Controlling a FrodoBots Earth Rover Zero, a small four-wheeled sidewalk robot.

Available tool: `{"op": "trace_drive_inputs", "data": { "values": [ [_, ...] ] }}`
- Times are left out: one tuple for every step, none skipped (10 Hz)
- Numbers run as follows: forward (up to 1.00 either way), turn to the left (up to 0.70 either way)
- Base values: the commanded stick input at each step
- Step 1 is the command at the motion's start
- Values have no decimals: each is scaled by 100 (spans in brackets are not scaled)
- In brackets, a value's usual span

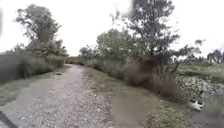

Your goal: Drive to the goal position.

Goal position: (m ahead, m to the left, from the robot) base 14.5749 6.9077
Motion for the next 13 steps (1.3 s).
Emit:
{"op": "trace_drive_inputs", "data": {
  "values": [
    [0, 70],
    [0, 70],
    [0, 70],
    [0, 70],
    [0, 53],
    [0, 22],
    [8, 0],
    [39, 0],
    [70, 0],
    [70, 0],
    [70, 0],
    [70, 0],
    [70, 0]
  ]
}}
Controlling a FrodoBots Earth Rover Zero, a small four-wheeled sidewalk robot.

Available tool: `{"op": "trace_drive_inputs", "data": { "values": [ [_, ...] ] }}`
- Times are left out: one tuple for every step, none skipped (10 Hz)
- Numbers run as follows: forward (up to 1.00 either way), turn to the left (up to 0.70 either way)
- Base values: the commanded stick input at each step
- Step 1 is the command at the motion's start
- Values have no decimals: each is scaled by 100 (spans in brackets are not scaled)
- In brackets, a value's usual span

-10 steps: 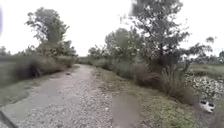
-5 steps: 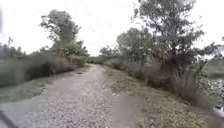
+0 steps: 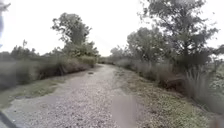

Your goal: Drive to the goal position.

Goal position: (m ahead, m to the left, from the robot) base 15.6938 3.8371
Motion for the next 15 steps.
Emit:
{"op": "trace_drive_inputs", "data": {
  "values": [
    [70, 0],
    [70, 0],
    [70, 0],
    [70, 0],
    [70, 0],
    [70, 0],
    [70, 0],
    [70, 0],
    [70, 0],
    [70, 0],
    [70, 0],
    [70, 0],
    [70, 0],
    [70, 3],
    [70, 32]
  ]
}}
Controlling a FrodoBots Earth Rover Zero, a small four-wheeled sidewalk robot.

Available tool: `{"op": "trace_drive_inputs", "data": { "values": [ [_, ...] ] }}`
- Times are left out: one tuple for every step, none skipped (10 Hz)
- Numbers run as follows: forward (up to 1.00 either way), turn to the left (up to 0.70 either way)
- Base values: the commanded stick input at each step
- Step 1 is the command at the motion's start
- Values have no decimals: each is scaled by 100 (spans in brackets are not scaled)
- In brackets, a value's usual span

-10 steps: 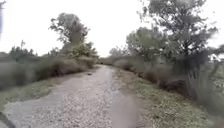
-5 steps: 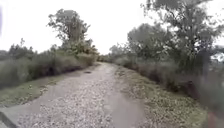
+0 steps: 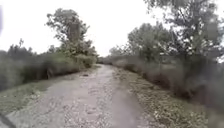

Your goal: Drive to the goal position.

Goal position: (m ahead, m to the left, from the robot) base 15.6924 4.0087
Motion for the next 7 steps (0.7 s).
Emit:
{"op": "trace_drive_inputs", "data": {
  "values": [
    [70, 32],
    [70, 15],
    [70, 0],
    [70, 0],
    [70, 0],
    [70, 0],
    [70, 0]
  ]
}}
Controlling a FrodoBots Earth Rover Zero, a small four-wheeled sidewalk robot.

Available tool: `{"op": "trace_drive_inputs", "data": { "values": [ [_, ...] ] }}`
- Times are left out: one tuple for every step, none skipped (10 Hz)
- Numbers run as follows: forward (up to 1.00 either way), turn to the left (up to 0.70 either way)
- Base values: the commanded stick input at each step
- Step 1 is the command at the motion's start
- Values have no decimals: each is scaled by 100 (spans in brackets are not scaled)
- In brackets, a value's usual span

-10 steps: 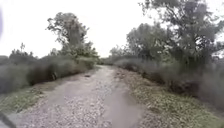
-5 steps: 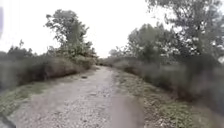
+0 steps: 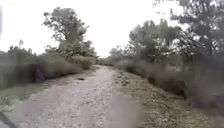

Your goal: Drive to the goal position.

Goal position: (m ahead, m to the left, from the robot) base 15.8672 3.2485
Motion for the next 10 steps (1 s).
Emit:
{"op": "trace_drive_inputs", "data": {
  "values": [
    [70, 0],
    [70, 0],
    [70, 0],
    [70, 0],
    [70, 0],
    [70, 0],
    [70, 0],
    [70, 0],
    [70, 0],
    [70, 0]
  ]
}}
